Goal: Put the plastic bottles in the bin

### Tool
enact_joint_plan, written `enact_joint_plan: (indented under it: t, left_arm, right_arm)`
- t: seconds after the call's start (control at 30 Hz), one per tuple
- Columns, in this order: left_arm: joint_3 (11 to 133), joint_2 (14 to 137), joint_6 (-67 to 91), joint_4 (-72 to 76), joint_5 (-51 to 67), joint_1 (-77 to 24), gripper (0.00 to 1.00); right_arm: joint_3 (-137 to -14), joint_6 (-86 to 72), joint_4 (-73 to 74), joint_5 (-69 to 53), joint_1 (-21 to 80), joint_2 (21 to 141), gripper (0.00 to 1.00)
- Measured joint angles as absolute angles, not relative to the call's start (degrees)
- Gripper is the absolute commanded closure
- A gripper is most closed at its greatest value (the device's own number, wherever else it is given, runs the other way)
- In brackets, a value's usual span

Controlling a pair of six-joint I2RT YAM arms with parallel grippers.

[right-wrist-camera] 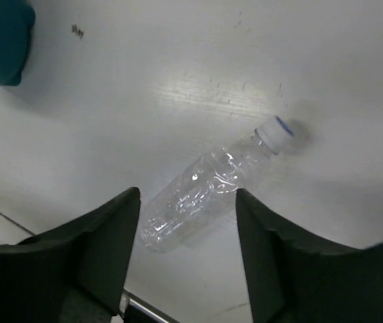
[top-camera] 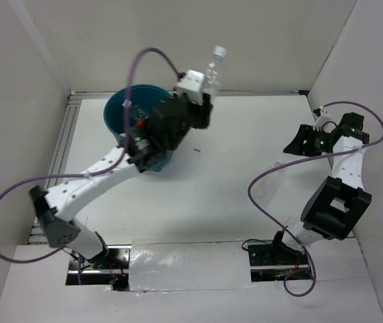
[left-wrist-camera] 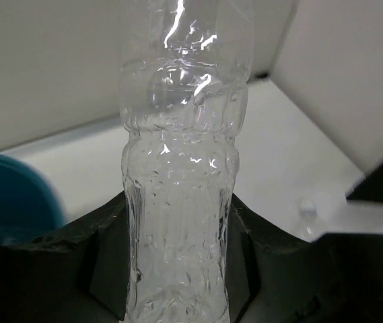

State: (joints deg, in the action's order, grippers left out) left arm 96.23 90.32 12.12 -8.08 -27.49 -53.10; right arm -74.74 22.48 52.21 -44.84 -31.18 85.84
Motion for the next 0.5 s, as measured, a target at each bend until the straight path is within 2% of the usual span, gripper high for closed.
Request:
enact_joint_plan:
  t: [0.03, 0.1, 0.13, 0.27, 0.3, 0.37, 0.4, 0.5]
  left_arm:
    - [95.3, 87.2, 12.1, -7.8, -28.7, -51.4, 0.76]
    - [92.7, 82.5, 12.4, -7.2, -30.6, -47.2, 0.75]
    - [91.0, 80.5, 12.7, -7.4, -31.2, -44.6, 0.75]
    - [84.6, 77.5, 14.3, -8.9, -33.3, -36.5, 0.63]
    - [82.9, 77.5, 14.8, -9.6, -33.4, -35.2, 0.51]
    - [80.4, 77.9, 15.4, -11.7, -32.9, -33.3, 0.36]
    - [79.2, 78.2, 15.6, -12.5, -32.7, -32.4, 0.21]
    - [77.3, 78.7, 16.2, -14.5, -31.7, -30.7, 0.03]
  right_arm:
    - [-73.5, 23.1, 52.5, -44.3, -31.2, 85.8, 0.23]
    - [-71.1, 24.1, 53.4, -43.3, -31.2, 85.8, 0.21]
    - [-70.3, 24.7, 54.0, -42.8, -31.2, 85.8, 0.16]
    - [-69.7, 26.2, 56.3, -41.3, -31.2, 86.1, 0.07]
    - [-69.7, 26.5, 56.8, -40.9, -31.2, 86.4, 0.07]
    - [-69.7, 26.5, 57.4, -39.7, -31.2, 87.1, 0.06]
    - [-69.7, 26.4, 57.5, -38.9, -31.2, 87.4, 0.06]
    - [-69.0, 24.8, 57.1, -36.5, -31.1, 87.6, 0.05]
